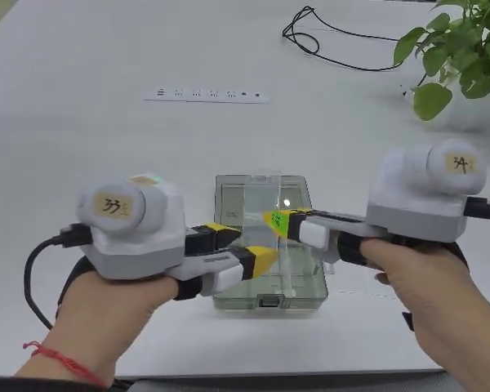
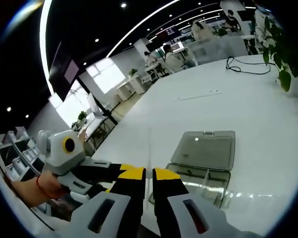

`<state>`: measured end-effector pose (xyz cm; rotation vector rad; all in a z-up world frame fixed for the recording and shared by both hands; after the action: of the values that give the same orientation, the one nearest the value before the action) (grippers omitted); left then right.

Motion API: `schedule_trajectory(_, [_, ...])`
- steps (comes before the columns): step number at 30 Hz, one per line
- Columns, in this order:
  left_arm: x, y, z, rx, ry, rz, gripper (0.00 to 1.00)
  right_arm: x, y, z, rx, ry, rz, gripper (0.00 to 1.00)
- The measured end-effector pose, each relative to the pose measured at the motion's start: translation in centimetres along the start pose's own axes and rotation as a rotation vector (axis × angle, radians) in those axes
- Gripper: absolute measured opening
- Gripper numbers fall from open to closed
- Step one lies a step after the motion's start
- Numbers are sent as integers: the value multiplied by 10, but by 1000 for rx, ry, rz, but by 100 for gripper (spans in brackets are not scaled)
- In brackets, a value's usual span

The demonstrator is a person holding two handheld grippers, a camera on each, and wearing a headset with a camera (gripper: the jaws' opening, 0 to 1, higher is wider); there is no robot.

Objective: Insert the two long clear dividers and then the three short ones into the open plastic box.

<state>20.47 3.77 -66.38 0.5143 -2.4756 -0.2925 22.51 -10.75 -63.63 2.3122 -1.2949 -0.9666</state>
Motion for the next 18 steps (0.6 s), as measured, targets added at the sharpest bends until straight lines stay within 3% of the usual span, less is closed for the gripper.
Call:
schedule_trajectory(9, [-8, 17, 8, -25, -69, 8, 49, -1, -2, -12, -36, -5, 30, 7])
schedule_trajectory(18, [-21, 35, 14, -88, -176, 35, 67, -7, -11, -24, -100, 13, 72, 7])
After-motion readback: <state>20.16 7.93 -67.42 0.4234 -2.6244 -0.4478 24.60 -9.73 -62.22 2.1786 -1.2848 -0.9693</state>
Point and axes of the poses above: the centre of the closed fingertips' face, and the gripper's own axes: y roughly backward along the fingers, x roughly to its right, z roughly out of its underside, the point moved 9 cm from there along y, roughly backward along the fingers, and after that the axes turned 14 degrees about z, right-handed, at the moved point
